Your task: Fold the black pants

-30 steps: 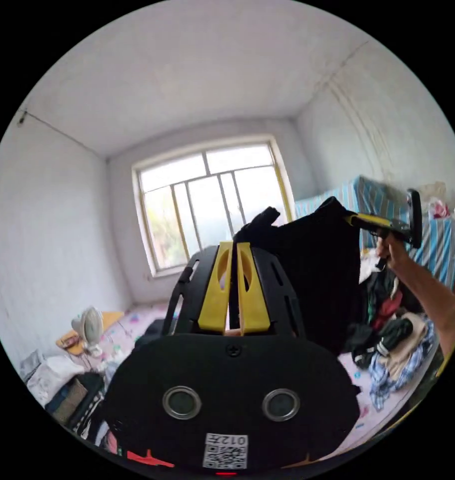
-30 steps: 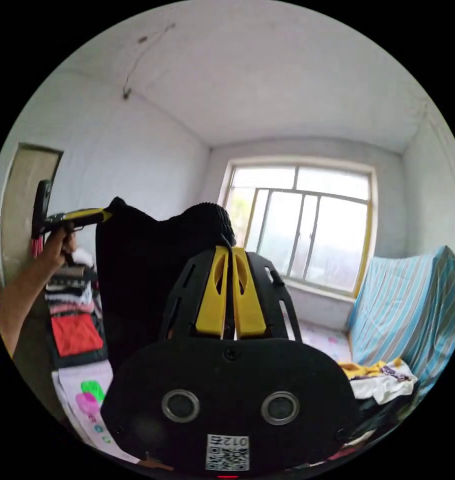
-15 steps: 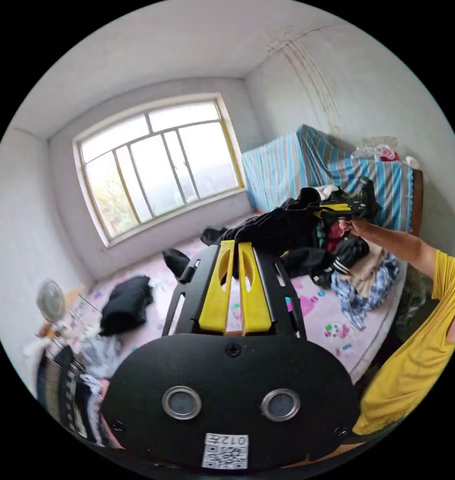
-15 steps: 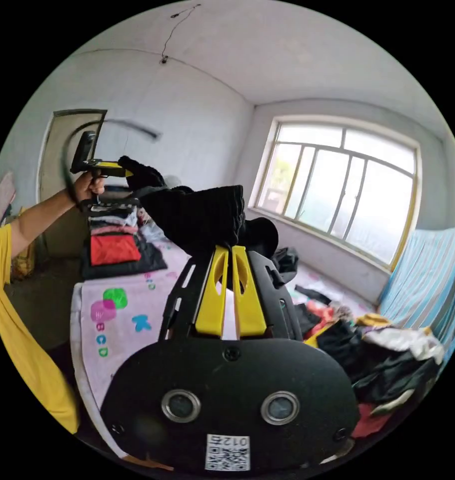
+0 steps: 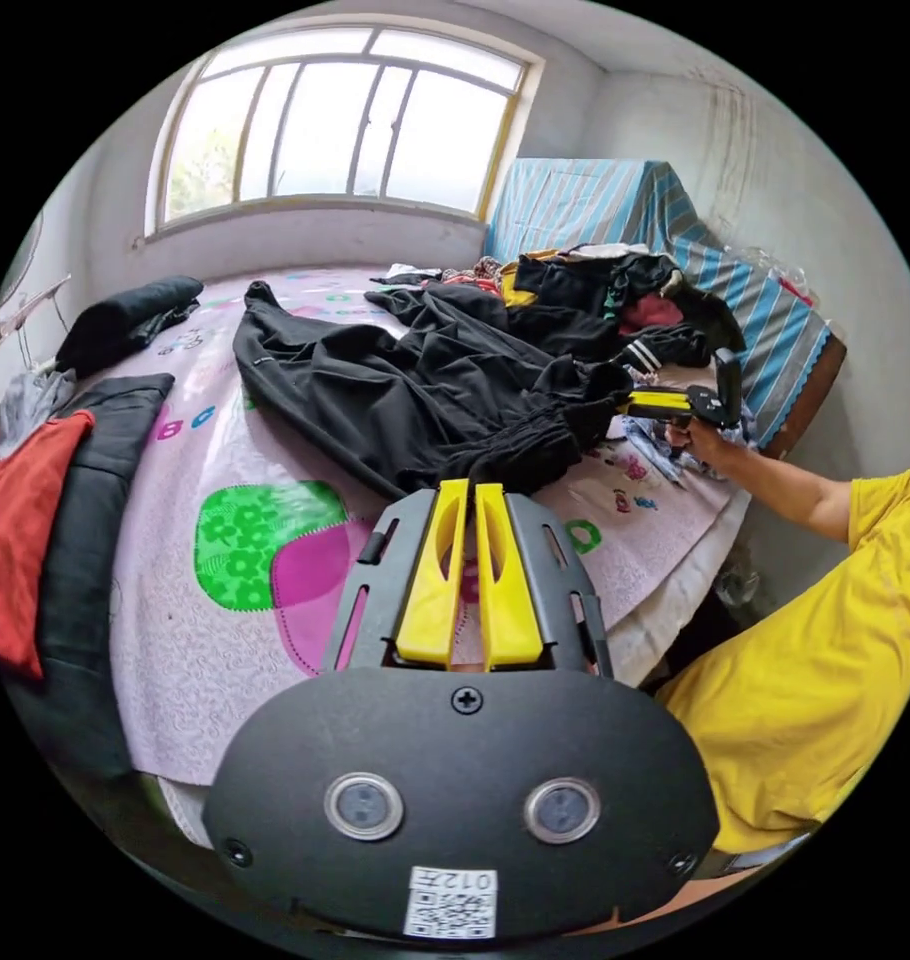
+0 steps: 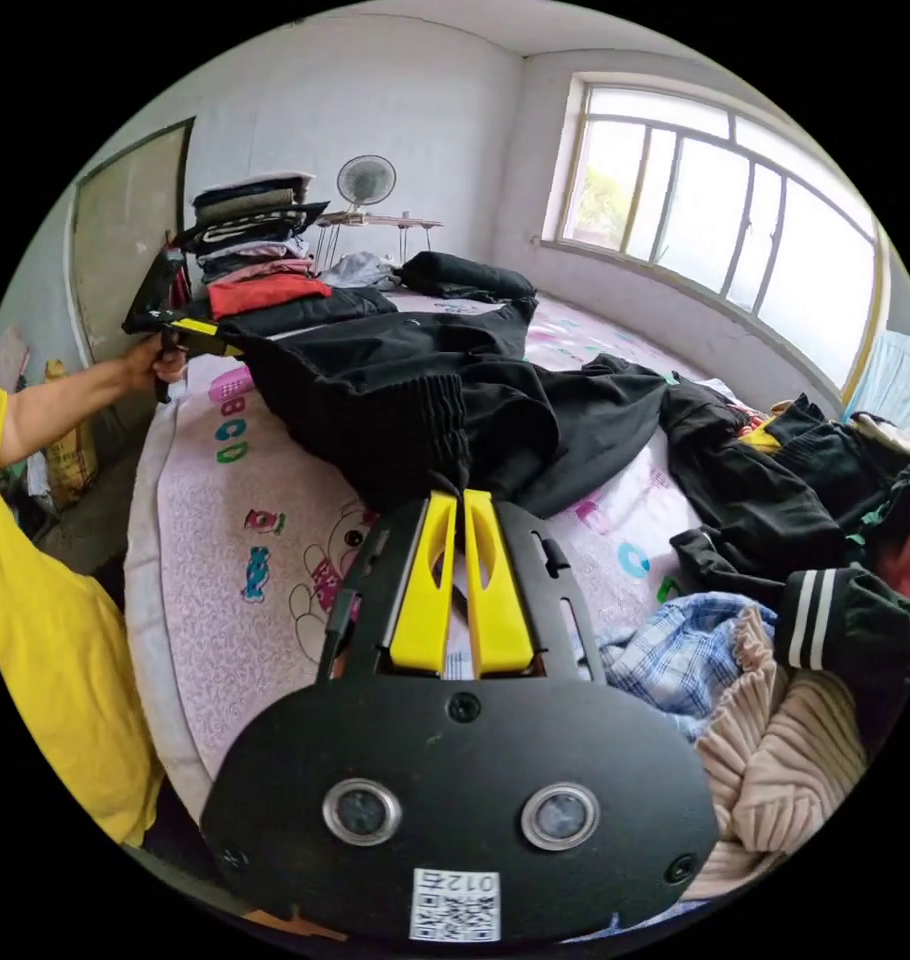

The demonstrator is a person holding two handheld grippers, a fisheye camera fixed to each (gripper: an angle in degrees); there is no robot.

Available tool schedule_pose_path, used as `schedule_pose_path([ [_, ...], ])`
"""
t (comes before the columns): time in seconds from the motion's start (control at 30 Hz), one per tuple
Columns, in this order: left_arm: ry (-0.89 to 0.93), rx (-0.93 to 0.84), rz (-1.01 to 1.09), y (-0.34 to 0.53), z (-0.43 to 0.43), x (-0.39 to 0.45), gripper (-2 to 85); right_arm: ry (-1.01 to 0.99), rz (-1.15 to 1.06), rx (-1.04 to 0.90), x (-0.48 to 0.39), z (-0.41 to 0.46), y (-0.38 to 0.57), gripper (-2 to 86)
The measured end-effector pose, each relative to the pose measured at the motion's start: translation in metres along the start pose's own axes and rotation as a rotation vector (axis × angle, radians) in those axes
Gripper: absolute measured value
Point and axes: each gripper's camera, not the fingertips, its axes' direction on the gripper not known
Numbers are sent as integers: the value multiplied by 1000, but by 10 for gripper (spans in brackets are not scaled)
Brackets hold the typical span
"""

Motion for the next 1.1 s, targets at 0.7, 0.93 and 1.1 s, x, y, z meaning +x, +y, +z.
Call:
schedule_pose_path([
  [0.7, -133, -122, 78, -9, -22, 122, 81, 79, -52, -139, -37, -5, -1, 91],
  [0.93, -159, -485, 266, -30, 77, 189, 94, 107, -269, -526, -61, 85, -13, 98],
  [1.1, -298, -568, 283, -6, 97, 209, 89, 120, -221, -619, -53, 99, 17, 69],
])
